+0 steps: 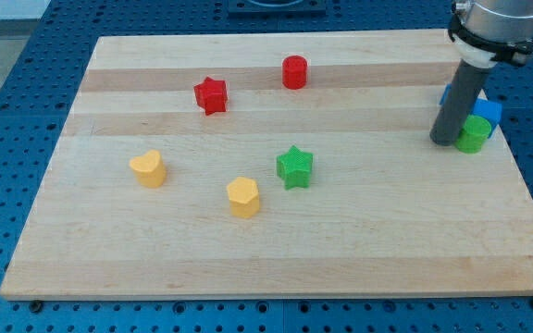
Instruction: Place the green star towards the top right of the yellow hexagon
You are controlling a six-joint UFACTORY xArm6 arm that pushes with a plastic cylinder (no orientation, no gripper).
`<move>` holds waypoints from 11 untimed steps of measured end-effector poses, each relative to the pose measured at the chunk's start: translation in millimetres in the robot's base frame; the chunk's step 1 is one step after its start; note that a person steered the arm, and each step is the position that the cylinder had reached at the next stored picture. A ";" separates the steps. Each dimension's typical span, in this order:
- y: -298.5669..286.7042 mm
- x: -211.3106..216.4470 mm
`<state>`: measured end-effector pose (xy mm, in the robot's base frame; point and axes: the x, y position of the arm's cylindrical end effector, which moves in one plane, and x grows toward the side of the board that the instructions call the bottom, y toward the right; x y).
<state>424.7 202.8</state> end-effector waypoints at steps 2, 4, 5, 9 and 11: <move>-103.0 1.9; -177.6 -6.3; -206.0 -11.7; -249.6 14.6; -247.2 27.6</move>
<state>452.2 -44.4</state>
